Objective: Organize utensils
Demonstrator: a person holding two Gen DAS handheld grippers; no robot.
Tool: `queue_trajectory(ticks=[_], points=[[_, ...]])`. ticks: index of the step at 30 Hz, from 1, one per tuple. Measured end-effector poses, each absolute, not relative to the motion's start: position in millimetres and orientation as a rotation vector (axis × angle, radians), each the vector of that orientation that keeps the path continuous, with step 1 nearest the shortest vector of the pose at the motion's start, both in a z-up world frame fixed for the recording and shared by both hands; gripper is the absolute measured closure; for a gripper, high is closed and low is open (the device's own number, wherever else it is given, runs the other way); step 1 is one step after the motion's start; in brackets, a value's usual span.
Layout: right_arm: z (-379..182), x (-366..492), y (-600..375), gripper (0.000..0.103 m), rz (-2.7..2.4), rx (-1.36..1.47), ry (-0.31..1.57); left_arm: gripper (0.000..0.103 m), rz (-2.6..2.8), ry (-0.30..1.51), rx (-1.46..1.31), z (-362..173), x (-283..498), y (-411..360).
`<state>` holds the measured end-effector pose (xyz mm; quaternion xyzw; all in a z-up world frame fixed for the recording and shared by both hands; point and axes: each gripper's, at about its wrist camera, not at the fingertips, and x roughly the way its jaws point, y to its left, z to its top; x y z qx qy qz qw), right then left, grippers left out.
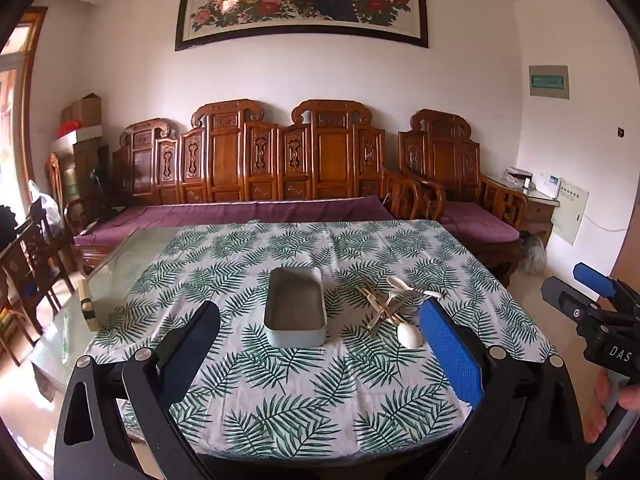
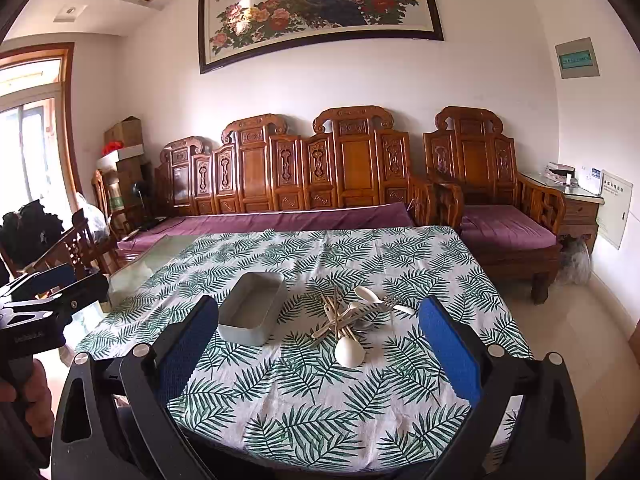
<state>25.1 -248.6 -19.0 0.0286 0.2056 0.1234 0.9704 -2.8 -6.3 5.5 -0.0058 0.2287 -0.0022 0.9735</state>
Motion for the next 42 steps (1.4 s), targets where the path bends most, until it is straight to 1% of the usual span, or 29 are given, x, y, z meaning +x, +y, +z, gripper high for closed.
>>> queue_trajectory(ticks=[42], points=[[-11.5, 25.5, -249.6, 0.002, 0.249, 0.058, 0.412, 0.006, -0.008, 0.456, -0.010, 9.7, -5.1, -11.5]])
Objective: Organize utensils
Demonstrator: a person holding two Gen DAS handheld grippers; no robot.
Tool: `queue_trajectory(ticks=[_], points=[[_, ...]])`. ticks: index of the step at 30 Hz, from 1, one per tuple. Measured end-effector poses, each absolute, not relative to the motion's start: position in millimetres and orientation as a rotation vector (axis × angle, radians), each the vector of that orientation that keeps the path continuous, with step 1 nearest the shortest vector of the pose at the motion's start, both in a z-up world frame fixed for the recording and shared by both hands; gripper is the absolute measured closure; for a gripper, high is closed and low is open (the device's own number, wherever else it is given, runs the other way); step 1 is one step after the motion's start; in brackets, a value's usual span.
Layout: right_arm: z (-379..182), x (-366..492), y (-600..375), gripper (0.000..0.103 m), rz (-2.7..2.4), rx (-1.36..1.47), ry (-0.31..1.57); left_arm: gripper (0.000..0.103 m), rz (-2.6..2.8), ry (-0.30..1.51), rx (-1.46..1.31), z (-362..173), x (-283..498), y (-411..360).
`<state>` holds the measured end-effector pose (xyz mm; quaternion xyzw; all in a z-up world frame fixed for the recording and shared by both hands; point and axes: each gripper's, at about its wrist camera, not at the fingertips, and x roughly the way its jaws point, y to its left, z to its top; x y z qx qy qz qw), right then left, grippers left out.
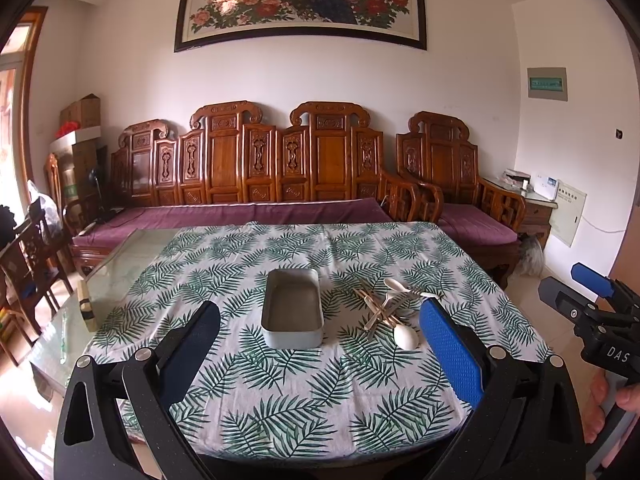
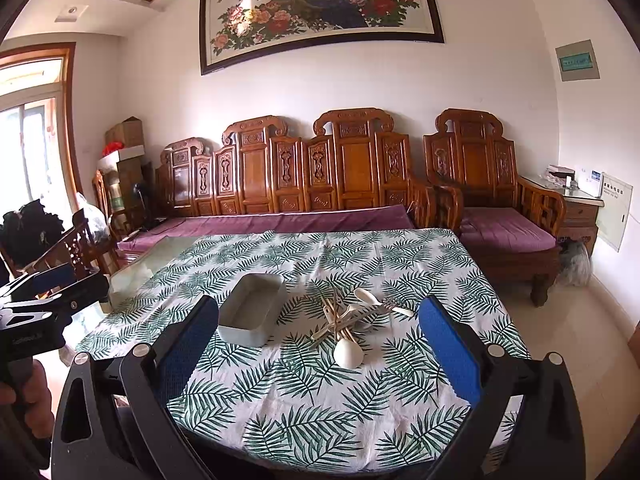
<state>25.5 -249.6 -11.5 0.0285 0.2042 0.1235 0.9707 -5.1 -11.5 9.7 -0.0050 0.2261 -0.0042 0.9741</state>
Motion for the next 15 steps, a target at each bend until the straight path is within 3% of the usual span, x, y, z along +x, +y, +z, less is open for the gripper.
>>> queue_trajectory(ticks=[15], points=[[-9.0, 25.6, -250.6, 0.002, 0.252, 0.055, 0.407, 0.006, -0.012, 0.450, -0.008, 9.6, -6.2, -11.7]])
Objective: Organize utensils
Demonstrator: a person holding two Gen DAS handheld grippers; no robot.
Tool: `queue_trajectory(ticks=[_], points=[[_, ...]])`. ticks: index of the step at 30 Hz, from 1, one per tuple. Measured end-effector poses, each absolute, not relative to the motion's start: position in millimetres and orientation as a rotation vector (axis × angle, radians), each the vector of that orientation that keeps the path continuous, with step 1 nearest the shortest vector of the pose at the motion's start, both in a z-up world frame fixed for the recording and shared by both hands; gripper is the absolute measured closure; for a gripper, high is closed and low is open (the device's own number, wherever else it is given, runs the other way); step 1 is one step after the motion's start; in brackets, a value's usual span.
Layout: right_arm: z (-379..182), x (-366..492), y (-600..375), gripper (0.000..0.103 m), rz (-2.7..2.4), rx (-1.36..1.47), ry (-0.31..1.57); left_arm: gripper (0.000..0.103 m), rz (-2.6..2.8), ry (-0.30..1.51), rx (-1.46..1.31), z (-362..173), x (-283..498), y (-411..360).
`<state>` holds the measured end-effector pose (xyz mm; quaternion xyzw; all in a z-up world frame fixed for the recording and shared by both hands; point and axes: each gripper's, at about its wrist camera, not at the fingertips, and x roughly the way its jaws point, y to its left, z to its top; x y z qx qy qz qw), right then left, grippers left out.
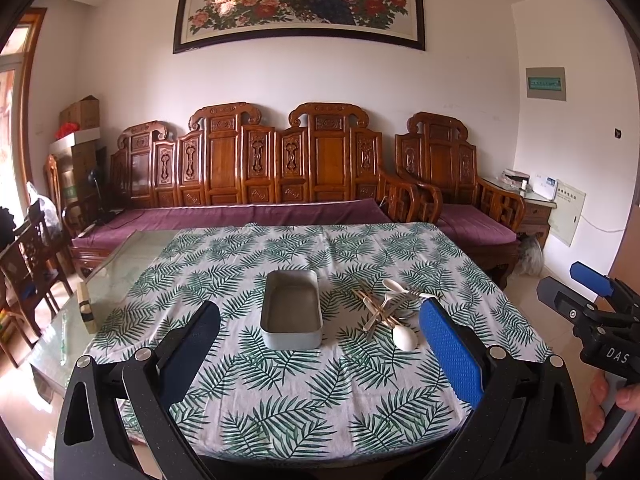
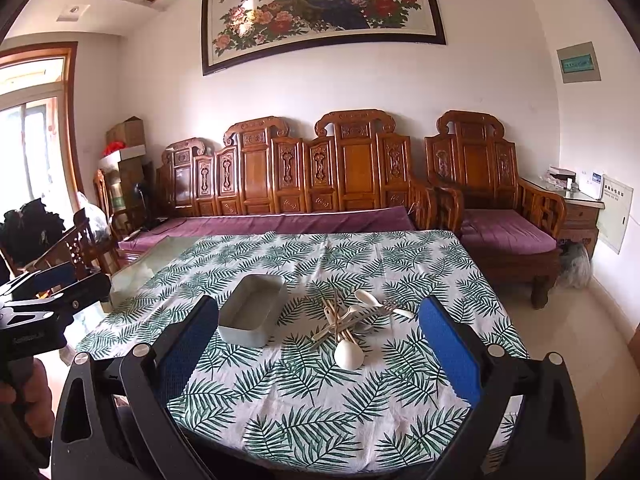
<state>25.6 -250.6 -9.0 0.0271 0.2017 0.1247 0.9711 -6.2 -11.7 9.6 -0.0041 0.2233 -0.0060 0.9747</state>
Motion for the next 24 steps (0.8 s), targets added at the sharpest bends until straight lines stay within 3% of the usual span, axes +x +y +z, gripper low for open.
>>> queue_trajectory(ticks=[24], points=[[-40, 53, -247, 0.002, 0.269, 0.039, 0.469, 0.006, 0.001, 0.540, -0.010, -23, 27, 1]])
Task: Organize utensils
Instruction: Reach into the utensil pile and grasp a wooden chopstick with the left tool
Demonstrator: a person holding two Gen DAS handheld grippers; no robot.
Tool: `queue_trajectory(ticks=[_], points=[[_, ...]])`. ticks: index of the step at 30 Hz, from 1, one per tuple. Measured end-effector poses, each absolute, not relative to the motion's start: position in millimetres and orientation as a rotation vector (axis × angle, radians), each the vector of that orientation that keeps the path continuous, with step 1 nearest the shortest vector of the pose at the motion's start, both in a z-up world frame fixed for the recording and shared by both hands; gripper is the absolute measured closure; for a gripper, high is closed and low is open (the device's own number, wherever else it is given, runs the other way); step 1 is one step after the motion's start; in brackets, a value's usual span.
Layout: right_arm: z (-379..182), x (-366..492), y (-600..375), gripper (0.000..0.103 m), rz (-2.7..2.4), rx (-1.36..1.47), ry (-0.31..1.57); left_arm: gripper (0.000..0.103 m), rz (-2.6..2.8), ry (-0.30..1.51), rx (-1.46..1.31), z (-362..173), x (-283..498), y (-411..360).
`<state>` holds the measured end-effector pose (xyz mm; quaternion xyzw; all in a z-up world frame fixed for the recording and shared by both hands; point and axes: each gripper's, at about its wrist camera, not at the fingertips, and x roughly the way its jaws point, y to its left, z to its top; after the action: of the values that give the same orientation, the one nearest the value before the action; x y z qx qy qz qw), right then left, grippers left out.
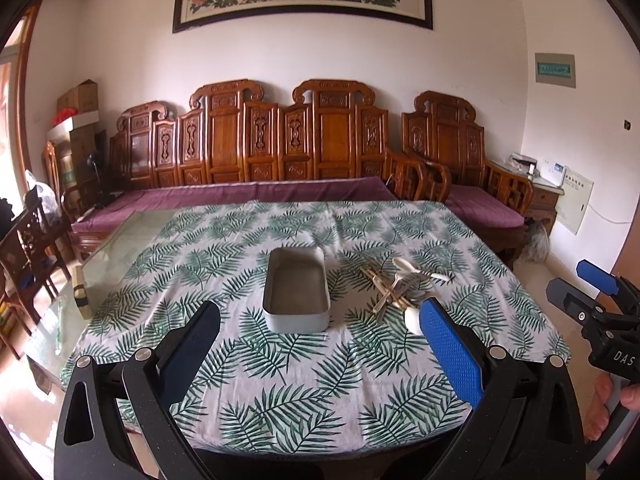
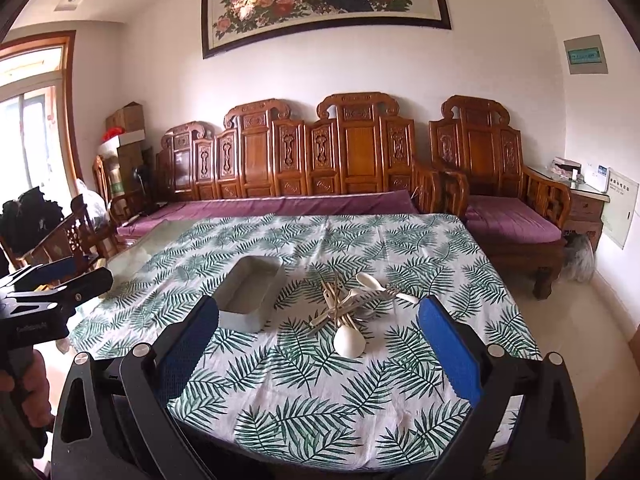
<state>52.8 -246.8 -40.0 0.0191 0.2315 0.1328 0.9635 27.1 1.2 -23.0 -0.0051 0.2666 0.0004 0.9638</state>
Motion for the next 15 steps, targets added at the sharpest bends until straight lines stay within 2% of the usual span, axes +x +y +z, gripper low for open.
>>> queue_trajectory(ticks=[15], points=[[-83, 109, -248, 0.002, 0.281, 0.013, 0.546, 0.006, -0.012, 0.650, -0.007, -67, 82, 4]])
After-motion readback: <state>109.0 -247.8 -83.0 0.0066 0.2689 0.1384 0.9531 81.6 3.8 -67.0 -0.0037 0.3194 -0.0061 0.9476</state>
